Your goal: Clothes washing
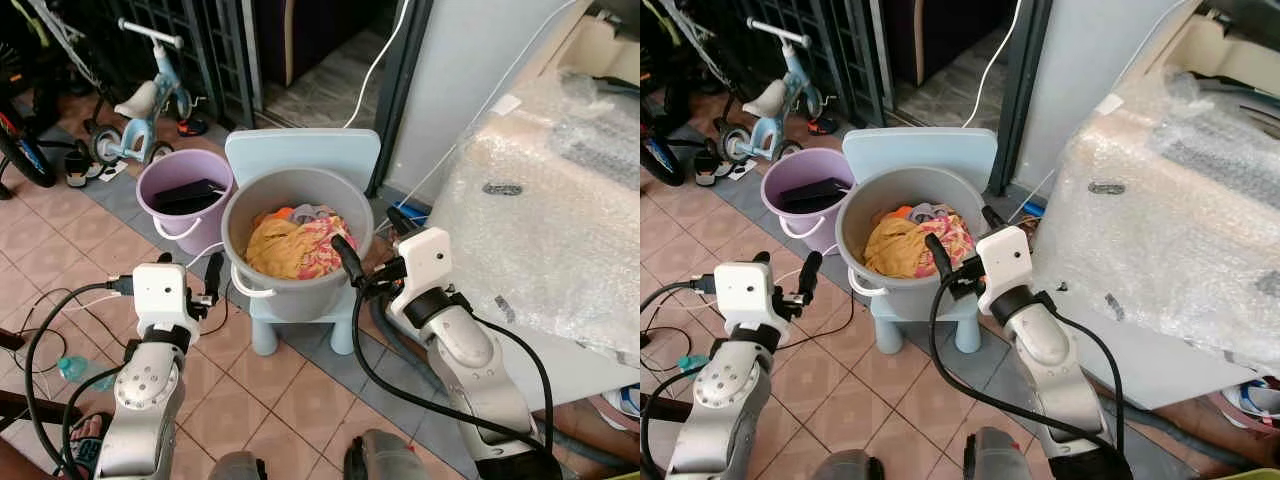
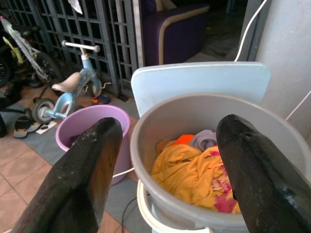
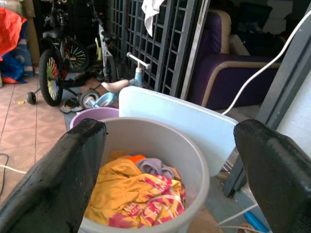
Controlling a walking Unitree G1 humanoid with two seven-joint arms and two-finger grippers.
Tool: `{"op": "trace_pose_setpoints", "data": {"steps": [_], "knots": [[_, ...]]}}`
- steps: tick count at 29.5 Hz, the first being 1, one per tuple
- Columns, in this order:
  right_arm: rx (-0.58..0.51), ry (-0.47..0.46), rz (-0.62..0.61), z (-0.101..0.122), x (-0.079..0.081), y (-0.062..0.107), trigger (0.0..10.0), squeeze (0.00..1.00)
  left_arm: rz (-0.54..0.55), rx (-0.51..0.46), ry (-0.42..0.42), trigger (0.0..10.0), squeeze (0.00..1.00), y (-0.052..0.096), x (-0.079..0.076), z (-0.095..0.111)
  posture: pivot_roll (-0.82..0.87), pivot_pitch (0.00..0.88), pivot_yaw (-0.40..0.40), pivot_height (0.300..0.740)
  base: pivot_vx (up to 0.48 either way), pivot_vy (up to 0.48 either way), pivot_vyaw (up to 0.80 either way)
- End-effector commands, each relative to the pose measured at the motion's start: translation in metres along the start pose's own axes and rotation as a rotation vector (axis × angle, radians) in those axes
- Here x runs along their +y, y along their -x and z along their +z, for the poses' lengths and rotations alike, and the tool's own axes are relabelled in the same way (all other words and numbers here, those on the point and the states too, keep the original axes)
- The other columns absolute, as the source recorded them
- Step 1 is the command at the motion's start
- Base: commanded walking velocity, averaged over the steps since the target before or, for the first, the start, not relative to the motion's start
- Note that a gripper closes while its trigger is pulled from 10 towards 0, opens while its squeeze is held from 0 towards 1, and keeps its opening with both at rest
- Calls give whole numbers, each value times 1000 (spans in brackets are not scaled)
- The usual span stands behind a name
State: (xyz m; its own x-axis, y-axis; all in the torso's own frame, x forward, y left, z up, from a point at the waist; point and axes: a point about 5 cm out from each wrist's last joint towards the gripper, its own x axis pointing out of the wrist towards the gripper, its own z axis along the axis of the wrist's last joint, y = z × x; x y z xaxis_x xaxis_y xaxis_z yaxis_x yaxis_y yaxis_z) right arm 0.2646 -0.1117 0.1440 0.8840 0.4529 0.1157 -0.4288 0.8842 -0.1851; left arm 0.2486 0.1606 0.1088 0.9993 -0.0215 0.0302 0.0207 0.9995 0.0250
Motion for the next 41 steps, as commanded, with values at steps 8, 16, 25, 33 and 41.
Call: {"op": "trace_pose_setpoints", "data": {"steps": [8,16,25,33,41], "knots": [[4,-24,-24,-2,-4,-6,10000,0,-16,35,2,10000,0,3,-2,-6,-3,164,-5,740,396,269,0],[58,-53,-160,-18,-14,3,10000,0,10,92,-25,10000,0,8,13,-17,1,158,7,740,315,361,0],[134,-52,-261,-32,-19,10,10000,0,18,88,-90,10000,0,9,13,-19,7,145,18,740,88,125,0],[216,-102,-291,-46,-22,6,10000,0,-24,172,-145,10000,0,25,23,-27,38,134,22,740,0,0,0],[400,-200,-323,-75,-24,9,10000,0,87,226,-90,10000,0,27,37,-34,48,139,2,740,0,0,-217]]}}
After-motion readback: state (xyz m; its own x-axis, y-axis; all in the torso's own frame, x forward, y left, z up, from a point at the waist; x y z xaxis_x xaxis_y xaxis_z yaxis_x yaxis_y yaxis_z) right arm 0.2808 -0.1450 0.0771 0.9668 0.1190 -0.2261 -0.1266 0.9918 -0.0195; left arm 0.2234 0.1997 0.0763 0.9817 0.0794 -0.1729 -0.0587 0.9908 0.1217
